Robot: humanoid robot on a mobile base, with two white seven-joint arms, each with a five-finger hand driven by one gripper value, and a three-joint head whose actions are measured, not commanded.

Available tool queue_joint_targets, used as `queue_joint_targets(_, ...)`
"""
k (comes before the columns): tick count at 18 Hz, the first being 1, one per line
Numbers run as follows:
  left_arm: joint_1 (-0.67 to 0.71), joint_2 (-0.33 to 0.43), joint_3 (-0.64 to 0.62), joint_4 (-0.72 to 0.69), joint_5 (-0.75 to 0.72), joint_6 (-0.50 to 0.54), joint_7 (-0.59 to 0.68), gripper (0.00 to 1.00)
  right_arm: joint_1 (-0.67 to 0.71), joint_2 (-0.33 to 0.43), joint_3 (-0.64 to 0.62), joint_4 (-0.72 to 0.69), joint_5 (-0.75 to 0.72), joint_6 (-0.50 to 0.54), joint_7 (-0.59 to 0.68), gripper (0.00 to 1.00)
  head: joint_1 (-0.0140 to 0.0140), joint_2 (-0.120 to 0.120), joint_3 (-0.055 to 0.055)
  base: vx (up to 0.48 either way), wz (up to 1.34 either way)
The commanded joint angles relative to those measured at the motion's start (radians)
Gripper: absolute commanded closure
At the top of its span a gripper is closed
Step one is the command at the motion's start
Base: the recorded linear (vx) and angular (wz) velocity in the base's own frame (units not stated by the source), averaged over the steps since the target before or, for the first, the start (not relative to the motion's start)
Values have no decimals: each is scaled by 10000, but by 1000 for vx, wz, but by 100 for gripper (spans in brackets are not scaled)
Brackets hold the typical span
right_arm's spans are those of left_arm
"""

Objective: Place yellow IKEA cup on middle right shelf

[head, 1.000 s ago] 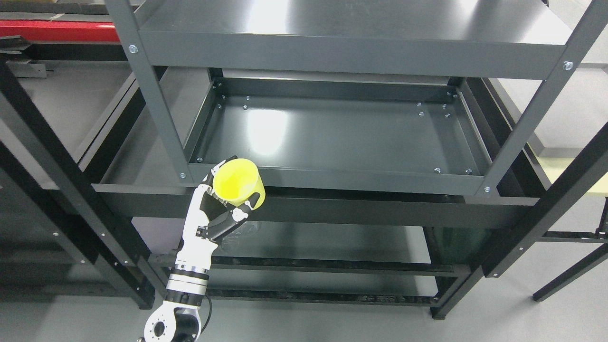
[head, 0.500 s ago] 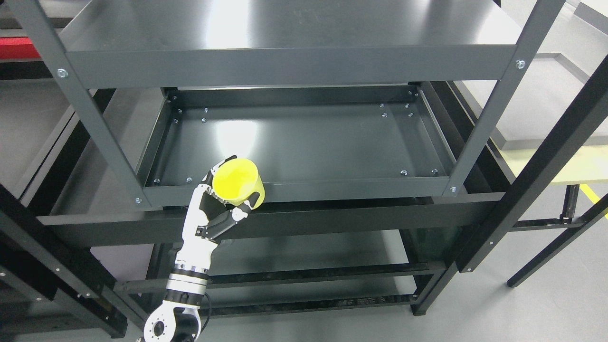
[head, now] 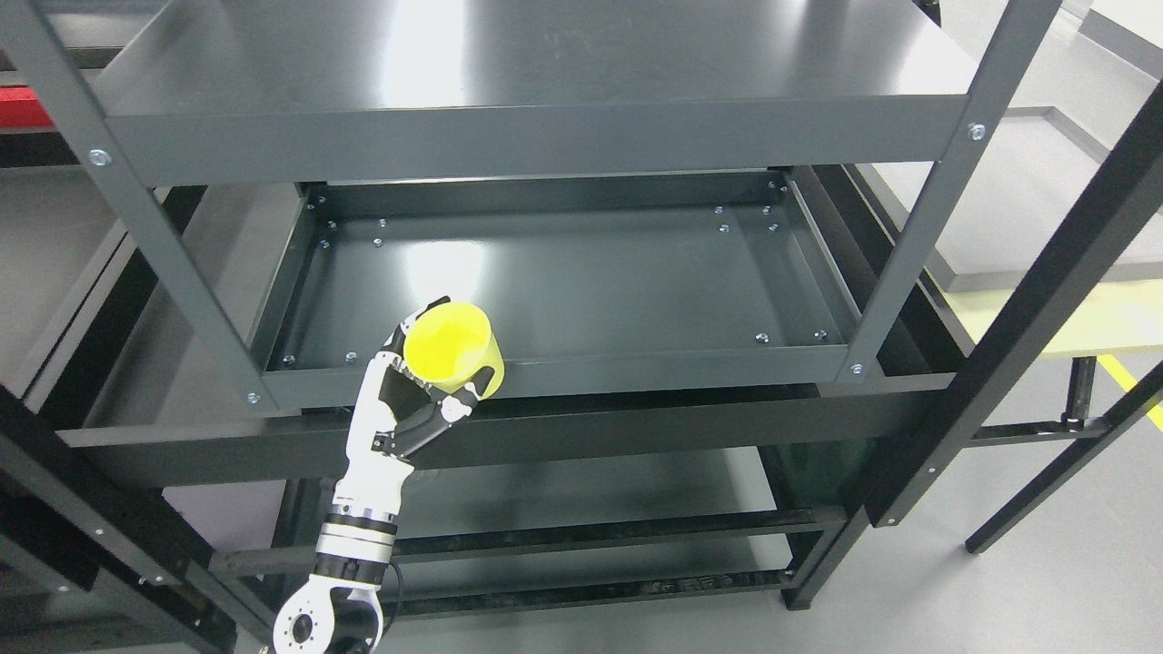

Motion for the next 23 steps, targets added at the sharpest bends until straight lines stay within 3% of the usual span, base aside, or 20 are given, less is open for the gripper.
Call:
queue_joint_targets(1, -8, 175, 24, -3, 0, 0, 5, 95, 138, -175, 169, 0, -245, 0, -8, 1, 0, 0, 0, -40, 133)
queue_joint_targets(23, -115, 175, 9, -19, -31, 123, 36, 95, 138, -175, 169, 0, -245, 0, -8, 0, 0, 0, 0, -19, 37)
